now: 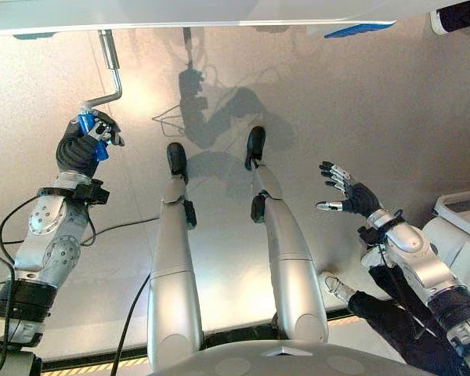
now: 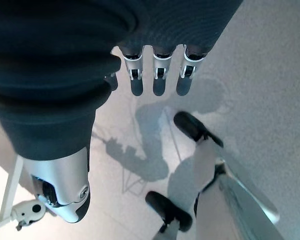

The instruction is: Raise the hospital bed

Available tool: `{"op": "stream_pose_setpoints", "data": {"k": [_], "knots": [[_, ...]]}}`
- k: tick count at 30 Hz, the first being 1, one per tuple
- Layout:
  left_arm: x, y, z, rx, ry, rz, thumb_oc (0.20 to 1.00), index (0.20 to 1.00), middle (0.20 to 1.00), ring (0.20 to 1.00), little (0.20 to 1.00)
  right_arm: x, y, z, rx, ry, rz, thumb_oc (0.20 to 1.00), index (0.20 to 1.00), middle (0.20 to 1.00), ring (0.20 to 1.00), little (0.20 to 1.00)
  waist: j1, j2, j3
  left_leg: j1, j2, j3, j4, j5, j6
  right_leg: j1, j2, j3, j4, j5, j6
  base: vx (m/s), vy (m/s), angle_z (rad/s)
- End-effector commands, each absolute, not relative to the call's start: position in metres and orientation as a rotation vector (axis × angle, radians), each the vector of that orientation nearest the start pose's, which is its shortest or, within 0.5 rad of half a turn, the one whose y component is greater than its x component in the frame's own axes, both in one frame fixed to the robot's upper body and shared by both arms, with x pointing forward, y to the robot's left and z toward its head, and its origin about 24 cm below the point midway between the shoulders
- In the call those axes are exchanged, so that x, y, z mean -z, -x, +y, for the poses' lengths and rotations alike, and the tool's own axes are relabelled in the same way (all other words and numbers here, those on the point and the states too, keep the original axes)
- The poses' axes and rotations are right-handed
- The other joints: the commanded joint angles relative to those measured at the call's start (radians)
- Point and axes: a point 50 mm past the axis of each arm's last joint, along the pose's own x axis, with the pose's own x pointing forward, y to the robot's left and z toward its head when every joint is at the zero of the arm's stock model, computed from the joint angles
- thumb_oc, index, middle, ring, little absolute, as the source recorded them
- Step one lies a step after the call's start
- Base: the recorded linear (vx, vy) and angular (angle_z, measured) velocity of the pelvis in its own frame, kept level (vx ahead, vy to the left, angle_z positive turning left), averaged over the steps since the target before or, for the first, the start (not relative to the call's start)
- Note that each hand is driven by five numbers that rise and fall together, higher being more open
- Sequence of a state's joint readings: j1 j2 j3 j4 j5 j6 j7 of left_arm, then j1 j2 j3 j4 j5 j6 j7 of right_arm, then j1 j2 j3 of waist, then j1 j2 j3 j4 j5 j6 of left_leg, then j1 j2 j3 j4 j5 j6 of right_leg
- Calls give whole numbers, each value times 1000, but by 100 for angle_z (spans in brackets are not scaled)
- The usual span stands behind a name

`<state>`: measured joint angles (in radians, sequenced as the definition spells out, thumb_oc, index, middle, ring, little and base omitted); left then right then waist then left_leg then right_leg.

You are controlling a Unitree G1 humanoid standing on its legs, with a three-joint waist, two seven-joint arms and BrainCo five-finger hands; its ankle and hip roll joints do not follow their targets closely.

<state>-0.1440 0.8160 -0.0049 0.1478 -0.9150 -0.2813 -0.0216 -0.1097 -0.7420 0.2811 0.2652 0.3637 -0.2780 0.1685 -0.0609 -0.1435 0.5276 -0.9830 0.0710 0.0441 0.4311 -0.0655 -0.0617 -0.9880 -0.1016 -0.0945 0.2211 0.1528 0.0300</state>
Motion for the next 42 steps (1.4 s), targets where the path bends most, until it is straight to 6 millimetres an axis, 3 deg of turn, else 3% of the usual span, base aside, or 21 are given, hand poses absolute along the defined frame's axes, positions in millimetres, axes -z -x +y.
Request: {"op": "stream_pose_setpoints", "data": {"k": [1,7,19,28,31,37,42], "knots": [[-119,-242,343,-286,46,-264,200,200,200,200,200,-48,-251,-253,-318,397,45,1000,1000,1000,1000,1000,16,-8,-8,-13,-47,-5,-33,11,60,29,-12,-43,43,-52,99,11,51,-2],[-115,-254,362,-423,82,-258,200,200,200,200,200,-51,-257,-248,-331,390,34,1000,1000,1000,1000,1000,4,-27,-8,-19,-44,-9,-19,1,60,26,-11,-42,45,-55,99,10,36,-1],[-123,-282,379,-548,105,-222,200,200,200,200,200,-55,-268,-239,-358,384,21,1000,1000,1000,1000,1000,-22,-67,-8,-38,-36,-17,0,-12,59,19,-5,-42,43,-59,100,3,12,0],[-134,-305,396,-589,-14,-72,200,200,200,200,200,-66,-276,-233,-414,374,8,1000,1000,1000,1000,1000,-58,-102,-11,-56,-24,-15,40,-33,62,5,8,-32,55,-59,101,3,35,-5],[-146,-317,389,-563,-25,-89,200,200,200,200,200,-71,-277,-232,-429,376,-4,1000,1000,1000,1000,1000,-69,-111,-9,-68,-23,-18,48,-37,62,-5,10,-30,56,-60,101,5,17,-5],[-152,-329,374,-511,-36,-102,200,200,200,200,200,-74,-275,-233,-435,377,-7,1000,1000,1000,1000,1000,-80,-116,-8,-83,-22,-16,62,-44,65,-22,14,-29,66,-59,102,0,0,0],[-159,-341,350,-416,-75,-136,200,200,200,200,200,-77,-273,-235,-440,382,-5,1000,1000,1000,1000,1000,-84,-113,-8,-98,-24,-14,74,-47,67,-38,13,-24,70,-55,101,0,0,0]]}}
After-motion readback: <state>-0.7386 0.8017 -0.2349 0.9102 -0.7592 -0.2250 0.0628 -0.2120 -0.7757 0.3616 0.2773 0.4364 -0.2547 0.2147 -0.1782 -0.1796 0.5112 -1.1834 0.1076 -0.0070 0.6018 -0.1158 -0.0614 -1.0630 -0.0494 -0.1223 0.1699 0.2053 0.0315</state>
